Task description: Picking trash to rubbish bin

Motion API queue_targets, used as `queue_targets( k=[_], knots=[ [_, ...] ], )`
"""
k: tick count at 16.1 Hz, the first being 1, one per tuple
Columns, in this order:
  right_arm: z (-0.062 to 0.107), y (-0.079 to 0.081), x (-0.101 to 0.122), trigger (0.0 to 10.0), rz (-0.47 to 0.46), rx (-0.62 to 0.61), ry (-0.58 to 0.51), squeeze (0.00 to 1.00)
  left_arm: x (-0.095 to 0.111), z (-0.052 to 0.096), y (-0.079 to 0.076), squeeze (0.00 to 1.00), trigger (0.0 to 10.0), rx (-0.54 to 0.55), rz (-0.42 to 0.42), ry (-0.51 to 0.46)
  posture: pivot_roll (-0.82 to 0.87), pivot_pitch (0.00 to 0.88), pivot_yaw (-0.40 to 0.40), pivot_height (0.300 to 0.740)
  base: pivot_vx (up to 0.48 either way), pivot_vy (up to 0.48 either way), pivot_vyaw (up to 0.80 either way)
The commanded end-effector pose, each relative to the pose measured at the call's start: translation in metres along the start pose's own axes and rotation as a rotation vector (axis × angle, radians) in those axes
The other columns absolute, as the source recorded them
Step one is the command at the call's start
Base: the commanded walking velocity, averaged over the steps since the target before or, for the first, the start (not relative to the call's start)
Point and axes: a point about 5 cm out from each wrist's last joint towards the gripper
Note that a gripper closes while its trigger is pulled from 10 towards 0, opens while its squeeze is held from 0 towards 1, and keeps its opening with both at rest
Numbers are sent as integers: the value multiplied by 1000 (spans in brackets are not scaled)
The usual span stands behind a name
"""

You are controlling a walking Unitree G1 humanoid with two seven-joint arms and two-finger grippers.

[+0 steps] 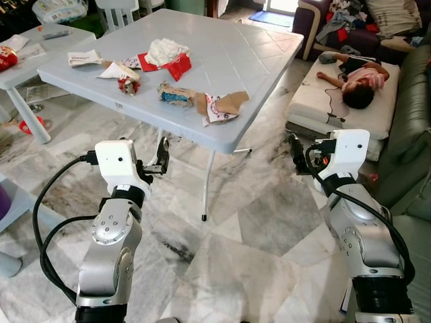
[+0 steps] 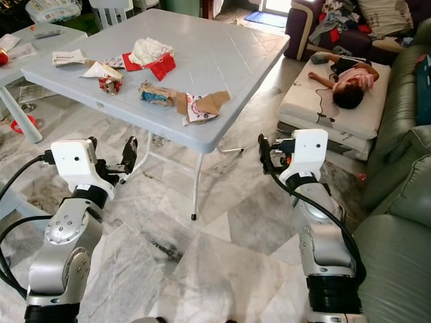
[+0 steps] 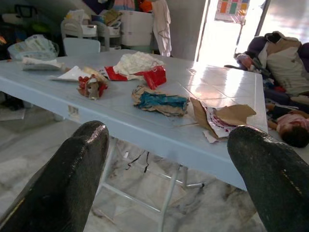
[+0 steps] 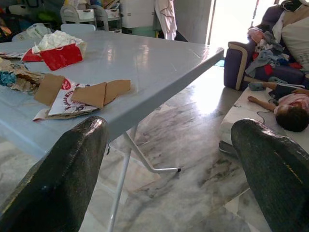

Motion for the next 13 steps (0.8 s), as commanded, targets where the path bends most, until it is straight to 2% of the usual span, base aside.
queue_targets(
  k=[1,13],
  knots=[
    [-2,2,4,10000,2,14,-10,0,4,0,-1,0,10000,-7,6,-8,137,118,-48,740,300,0,0],
    [-5,7,6,10000,5,43,-22,0,4,-1,0,0,10000,-2,3,-6,142,116,-46,740,325,0,0]
  ],
)
Point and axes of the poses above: a point about 5 cm out from each wrist's last joint towards the gripper, its own z axis pointing back from the gripper into the wrist, its own x axis along the axis of the wrist's last joint, y = z × x, and after that the axes turned 8 degrees about z, right-handed
